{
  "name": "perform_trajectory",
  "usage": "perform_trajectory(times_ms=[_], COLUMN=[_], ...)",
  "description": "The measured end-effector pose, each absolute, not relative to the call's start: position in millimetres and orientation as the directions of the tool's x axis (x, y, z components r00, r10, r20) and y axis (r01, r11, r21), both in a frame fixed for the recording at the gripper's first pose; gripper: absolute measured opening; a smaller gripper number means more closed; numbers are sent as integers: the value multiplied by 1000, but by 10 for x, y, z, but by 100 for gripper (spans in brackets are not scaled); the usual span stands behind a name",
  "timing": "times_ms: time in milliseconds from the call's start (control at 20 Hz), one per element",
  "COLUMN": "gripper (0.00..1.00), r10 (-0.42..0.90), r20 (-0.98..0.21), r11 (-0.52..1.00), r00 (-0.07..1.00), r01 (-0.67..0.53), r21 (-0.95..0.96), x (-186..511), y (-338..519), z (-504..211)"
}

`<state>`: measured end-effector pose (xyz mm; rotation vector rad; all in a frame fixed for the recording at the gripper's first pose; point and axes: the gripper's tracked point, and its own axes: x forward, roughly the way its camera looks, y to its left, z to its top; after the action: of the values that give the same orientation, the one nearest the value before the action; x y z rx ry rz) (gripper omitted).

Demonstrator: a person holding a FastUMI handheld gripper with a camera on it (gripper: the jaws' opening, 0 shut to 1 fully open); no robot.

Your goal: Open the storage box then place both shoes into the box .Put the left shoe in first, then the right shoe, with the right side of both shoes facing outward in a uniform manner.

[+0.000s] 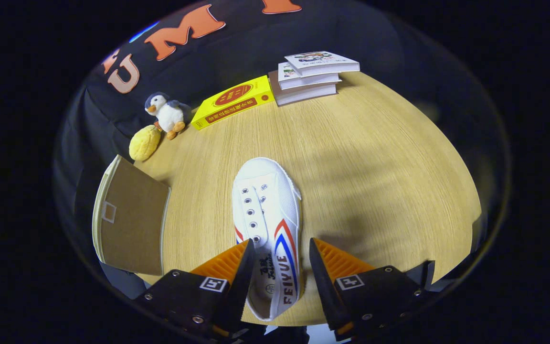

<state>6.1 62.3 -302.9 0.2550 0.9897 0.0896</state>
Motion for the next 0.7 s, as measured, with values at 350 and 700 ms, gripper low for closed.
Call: perform_trajectory(times_ms=[350, 700], gripper=[50, 38], r10=[227, 204], r20=[-839, -850], r11=[966, 976], r00=[494, 486], r01=[-4, -34], r21=[259, 215], x=[-37, -29], y=[774, 741], z=[-3234, -3245])
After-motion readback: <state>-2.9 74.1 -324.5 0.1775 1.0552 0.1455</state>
